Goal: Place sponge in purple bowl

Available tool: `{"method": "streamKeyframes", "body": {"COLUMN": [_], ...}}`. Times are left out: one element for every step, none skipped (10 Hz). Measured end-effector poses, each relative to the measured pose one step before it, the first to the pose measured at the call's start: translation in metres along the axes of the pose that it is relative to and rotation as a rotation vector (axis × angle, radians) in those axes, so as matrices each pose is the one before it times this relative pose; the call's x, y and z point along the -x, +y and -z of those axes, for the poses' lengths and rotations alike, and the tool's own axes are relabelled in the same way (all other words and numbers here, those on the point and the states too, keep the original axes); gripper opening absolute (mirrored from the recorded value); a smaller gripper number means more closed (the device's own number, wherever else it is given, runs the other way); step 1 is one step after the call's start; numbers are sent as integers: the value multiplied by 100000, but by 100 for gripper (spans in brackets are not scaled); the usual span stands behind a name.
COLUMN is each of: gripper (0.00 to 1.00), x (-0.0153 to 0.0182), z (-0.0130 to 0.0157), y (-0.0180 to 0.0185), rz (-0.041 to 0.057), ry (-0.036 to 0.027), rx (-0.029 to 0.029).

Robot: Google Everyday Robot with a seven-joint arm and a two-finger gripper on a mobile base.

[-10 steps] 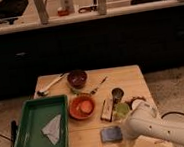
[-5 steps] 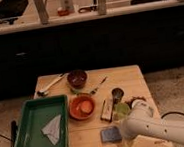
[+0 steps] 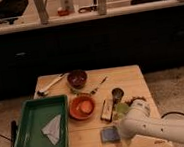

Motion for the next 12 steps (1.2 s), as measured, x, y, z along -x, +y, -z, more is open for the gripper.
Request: {"method": "streamKeyframes", "body": {"gripper": [80, 80, 80, 80, 79, 73, 63, 51, 44, 33, 23, 12], "x": [229, 377, 320, 281, 201, 264, 288, 212, 64, -49, -8, -214], "z": [-164, -193, -130, -176, -104, -174, -161, -133, -30, -28, 42, 158], "y": [-7, -67, -27, 45, 5, 1, -37, -81, 63, -43, -75, 3], "rz": [-255, 365, 288, 303, 293, 574, 786, 670, -207, 204, 441, 177], "ry": [8, -264, -465, -598, -470, -287, -175, -228, -305, -7, 56, 486], "rx": [308, 300, 369, 621, 376, 474, 391, 350, 446, 4, -110, -125]}}
